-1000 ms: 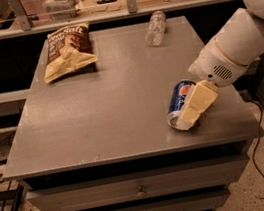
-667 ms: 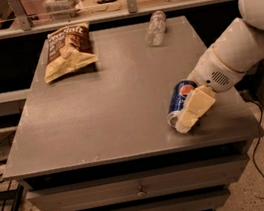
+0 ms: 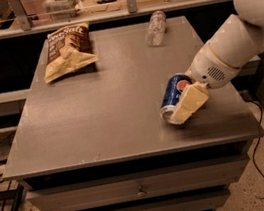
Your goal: Move pepsi can near brown chip bag
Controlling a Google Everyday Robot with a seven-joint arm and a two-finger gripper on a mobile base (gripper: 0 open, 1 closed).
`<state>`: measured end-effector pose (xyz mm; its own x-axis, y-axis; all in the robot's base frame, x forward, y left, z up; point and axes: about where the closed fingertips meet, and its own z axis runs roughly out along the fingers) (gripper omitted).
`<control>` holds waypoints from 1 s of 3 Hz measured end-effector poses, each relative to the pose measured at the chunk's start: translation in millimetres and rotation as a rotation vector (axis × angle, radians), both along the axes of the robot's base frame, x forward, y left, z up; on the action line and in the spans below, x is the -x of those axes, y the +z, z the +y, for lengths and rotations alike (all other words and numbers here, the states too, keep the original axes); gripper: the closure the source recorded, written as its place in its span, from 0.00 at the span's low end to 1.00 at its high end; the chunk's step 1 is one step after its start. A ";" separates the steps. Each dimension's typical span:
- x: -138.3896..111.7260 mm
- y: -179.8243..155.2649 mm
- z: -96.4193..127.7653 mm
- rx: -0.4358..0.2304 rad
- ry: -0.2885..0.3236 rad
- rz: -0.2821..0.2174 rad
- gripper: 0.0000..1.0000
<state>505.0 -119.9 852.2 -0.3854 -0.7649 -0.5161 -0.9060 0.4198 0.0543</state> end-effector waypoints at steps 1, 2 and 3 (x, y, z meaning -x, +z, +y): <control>-10.6 46.6 14.6 0.000 0.062 -0.074 0.85; -31.0 98.6 32.5 -0.028 0.136 -0.161 1.00; -38.3 129.1 34.4 -0.044 0.134 -0.223 1.00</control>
Offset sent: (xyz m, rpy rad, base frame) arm 0.0671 0.0551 0.1883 0.0836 -0.3171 0.2297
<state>543.3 -85.5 981.3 -0.1551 -0.7763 -0.6110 -0.9450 0.2969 -0.1374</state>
